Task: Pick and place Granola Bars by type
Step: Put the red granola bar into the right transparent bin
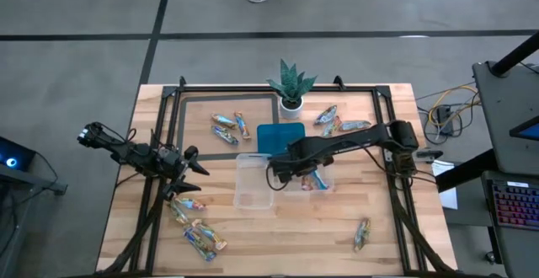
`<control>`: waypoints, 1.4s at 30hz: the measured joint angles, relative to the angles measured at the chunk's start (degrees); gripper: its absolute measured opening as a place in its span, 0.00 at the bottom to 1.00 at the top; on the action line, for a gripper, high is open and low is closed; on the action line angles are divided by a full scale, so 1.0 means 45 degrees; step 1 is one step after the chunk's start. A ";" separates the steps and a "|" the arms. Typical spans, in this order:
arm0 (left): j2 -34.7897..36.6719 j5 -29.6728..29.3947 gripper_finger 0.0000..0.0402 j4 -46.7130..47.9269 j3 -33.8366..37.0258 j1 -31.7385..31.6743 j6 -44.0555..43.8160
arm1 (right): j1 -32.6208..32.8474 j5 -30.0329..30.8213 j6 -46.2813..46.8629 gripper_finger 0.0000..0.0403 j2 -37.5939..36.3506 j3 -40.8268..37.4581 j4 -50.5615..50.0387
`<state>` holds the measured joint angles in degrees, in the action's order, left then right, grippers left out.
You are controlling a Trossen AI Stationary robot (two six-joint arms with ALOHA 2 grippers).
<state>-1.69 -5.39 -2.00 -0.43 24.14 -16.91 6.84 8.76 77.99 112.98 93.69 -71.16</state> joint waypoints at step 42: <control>-0.0005 0.0000 0.62 -0.0005 0.0000 -0.0001 -0.0001 | -0.0187 -0.0662 -0.0114 0.27 -0.1022 -0.3873 0.3042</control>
<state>-1.72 -5.39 -2.02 -0.43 24.14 -16.91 6.00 5.79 77.48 108.38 76.26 -57.47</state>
